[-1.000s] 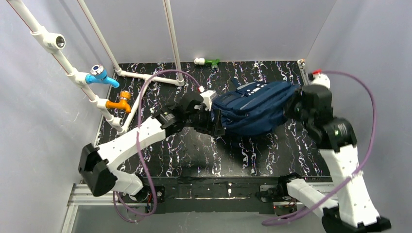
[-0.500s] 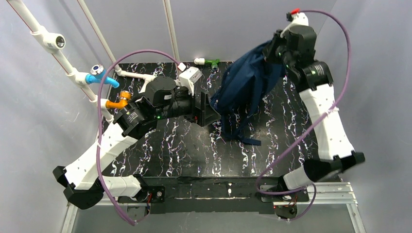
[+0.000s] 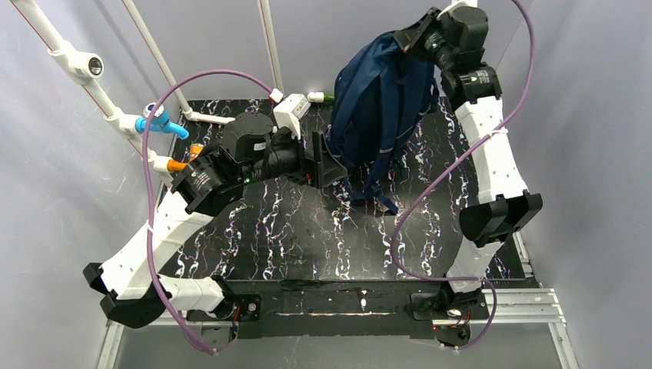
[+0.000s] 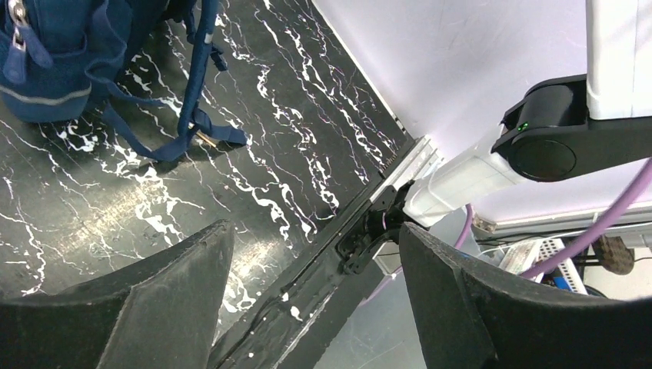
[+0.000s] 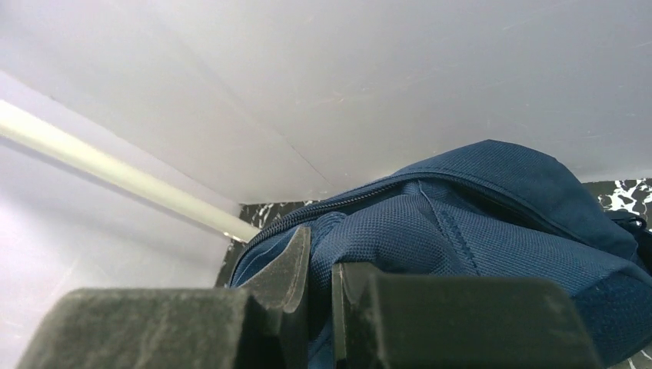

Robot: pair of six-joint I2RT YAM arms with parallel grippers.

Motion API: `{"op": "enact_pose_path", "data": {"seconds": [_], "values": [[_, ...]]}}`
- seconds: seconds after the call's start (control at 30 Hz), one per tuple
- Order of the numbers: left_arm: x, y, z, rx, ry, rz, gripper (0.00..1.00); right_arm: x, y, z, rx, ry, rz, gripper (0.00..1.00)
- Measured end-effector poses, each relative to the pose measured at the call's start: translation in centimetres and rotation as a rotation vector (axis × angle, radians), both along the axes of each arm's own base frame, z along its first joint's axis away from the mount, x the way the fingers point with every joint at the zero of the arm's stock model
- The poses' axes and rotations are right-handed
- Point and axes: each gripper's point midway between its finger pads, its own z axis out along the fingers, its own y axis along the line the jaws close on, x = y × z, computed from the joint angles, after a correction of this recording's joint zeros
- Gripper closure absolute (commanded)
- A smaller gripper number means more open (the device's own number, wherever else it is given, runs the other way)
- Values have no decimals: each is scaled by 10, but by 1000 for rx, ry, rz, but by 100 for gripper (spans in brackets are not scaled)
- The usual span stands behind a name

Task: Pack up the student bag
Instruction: Pick up the student bag at the center of the board, then place the student bag at the center of the board.

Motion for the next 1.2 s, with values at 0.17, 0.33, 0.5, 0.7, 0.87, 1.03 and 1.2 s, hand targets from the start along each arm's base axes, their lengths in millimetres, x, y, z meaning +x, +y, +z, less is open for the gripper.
{"op": "enact_pose_path", "data": {"seconds": [0.17, 0.33, 0.5, 0.7, 0.87, 1.03, 1.2], "values": [[4, -5, -4, 2, 25, 11, 23, 25, -41, 7, 130, 30, -45, 99], [10, -11, -13, 17, 44, 12, 22, 35, -64, 8, 184, 38, -62, 99], [13, -16, -20, 22, 51, 8, 22, 36, -81, -3, 137, 3, -36, 99], [13, -17, -40, 41, 69, 2, 21, 21, -93, -19, 19, -44, 59, 99], [11, -17, -52, 59, 81, -8, 21, 10, -87, -10, 13, -60, 120, 99], [10, -18, -48, 51, 64, -20, 21, 25, -78, 18, 124, -52, 147, 99], [9, -18, -44, 39, 53, -28, 21, 39, -81, 29, 265, -32, 132, 99]]}}
